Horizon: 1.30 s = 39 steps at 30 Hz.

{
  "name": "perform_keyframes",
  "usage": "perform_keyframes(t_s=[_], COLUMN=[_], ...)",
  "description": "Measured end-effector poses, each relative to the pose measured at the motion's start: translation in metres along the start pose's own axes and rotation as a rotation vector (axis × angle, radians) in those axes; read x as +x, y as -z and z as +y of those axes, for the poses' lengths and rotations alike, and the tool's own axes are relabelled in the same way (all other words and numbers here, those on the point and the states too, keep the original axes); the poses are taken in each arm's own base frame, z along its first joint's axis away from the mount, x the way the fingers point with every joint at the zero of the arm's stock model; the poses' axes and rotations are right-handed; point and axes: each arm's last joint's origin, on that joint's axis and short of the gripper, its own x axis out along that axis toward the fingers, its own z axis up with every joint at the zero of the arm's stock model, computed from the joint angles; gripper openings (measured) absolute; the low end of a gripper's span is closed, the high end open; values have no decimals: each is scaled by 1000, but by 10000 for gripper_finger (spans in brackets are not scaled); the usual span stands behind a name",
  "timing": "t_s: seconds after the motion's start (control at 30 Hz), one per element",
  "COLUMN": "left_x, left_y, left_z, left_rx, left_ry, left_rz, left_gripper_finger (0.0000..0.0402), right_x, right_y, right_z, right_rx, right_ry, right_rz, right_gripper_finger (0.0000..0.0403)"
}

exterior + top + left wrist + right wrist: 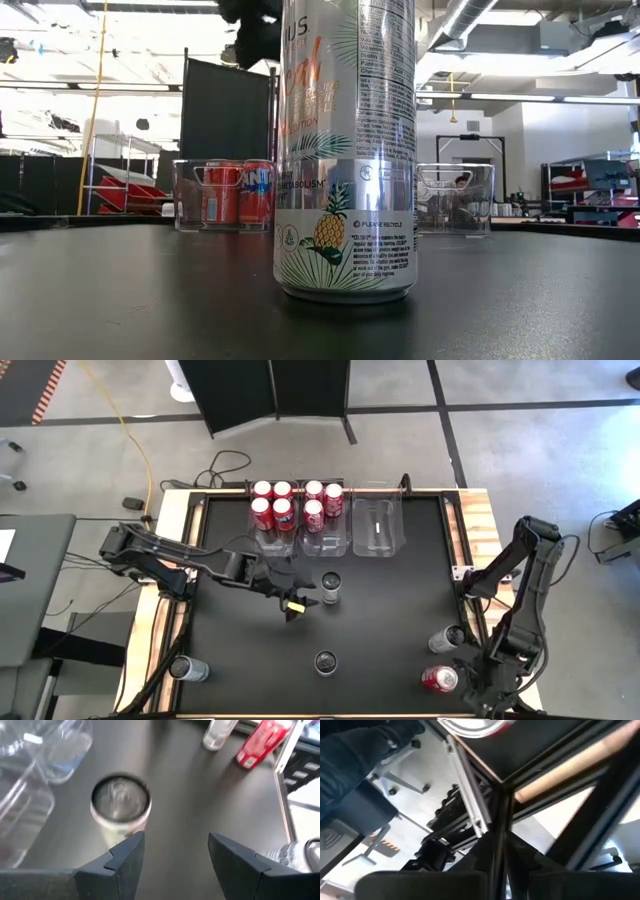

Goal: Sort soda cans
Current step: Put the red and white soda can into the middle transparent bin

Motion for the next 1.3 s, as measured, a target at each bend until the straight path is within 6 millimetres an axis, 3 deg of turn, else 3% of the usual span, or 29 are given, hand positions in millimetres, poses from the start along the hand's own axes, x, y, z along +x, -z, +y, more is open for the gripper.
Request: perform_keyframes(t_s=[0.17,0.47,0.6,0.77,1.0,1.3], left_x=[11,16,15,13,8,11], left_y=[7,3,-1,-1,-26,-6], left_z=[0,0,-3,-5,-8,-1], left_rx=[-46,-55,-64,-71,-141,-141], left_ry=[-12,0,20,29,226,136], left_rz=[46,9,-32,-38,-215,-19], left_gripper_finger=[213,213,213,213,213,213], right_x=[0,0,-2,-4,5,19], right_y=[0,-5,-11,-17,-22,-33], right_z=[-1,-5,-8,-9,-7,4], right_rx=[9,151,217,233,199,260], right_ry=[13,10,27,41,111,153], right_rz=[-4,-125,-208,-237,-262,-259], right_gripper_finger=[98,250,293,304,304,304])
